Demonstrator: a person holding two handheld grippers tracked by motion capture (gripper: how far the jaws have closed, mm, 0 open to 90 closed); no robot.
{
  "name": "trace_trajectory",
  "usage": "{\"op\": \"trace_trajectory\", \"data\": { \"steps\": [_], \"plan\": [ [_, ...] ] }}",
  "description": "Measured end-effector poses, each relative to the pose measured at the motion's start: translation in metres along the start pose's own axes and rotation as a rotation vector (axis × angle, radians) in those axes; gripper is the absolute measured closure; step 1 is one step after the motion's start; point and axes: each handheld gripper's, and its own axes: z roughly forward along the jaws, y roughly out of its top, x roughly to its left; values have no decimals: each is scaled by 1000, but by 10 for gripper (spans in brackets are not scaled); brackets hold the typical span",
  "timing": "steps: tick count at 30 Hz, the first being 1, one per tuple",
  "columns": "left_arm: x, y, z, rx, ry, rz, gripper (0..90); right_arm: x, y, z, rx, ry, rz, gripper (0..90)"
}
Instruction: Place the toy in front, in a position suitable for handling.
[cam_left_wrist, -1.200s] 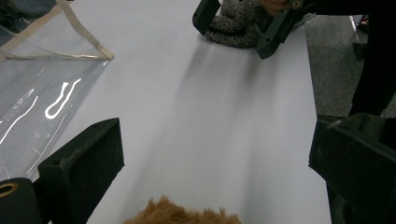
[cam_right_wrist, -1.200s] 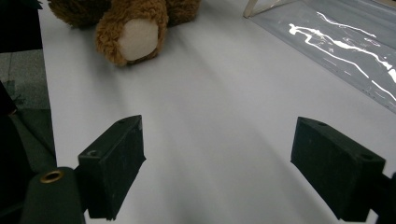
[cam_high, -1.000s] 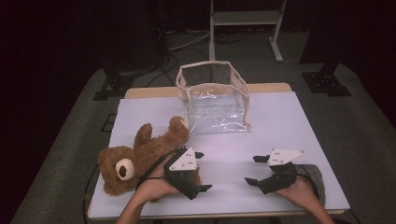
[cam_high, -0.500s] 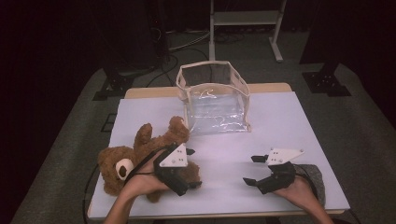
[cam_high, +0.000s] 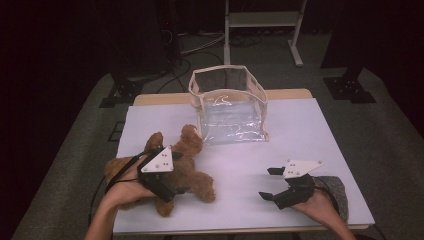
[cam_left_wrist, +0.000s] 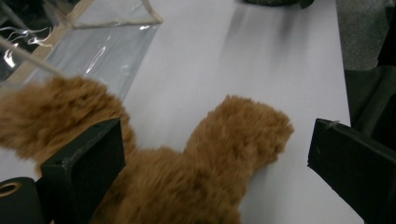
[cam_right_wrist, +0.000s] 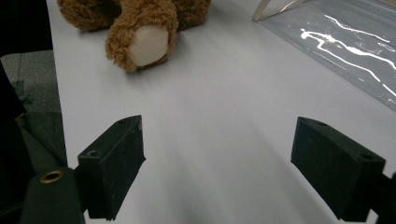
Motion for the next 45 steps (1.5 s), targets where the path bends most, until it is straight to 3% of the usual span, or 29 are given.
{"op": "trace_trajectory", "data": {
  "steps": [6, 14, 21, 22, 27, 28, 35, 38, 42, 45],
  "plan": [
    [12, -14, -18, 35, 42, -9, 39, 1, 0, 1, 2, 4, -2, 160],
    [23, -32, -27, 91, 60, -19, 59, 3, -1, 8, 32, 21, -12, 160],
    [31, -45, -23, 134, 57, -41, 98, 5, 0, 11, 39, 31, -18, 160],
    [32, -48, -20, 165, 54, -39, 112, 5, 0, 11, 41, 31, -22, 160],
    [32, -46, -15, 211, 69, -15, 130, 5, -1, 12, 45, 35, -22, 160],
    [32, -45, -11, 243, 67, -5, 138, 5, -1, 12, 46, 36, -23, 160],
    [40, -43, -3, 295, 43, -15, 270, 7, 0, 13, 52, 42, -35, 160],
    [41, -41, 0, 318, 30, -17, 366, 8, 1, 13, 56, 43, -43, 160],
    [42, -42, 0, 319, 33, -7, 461, 9, 1, 13, 61, 43, -49, 160],
    [42, -43, 0, 316, 41, -26, 485, 10, 1, 14, 62, 45, -51, 160]
  ]
}}
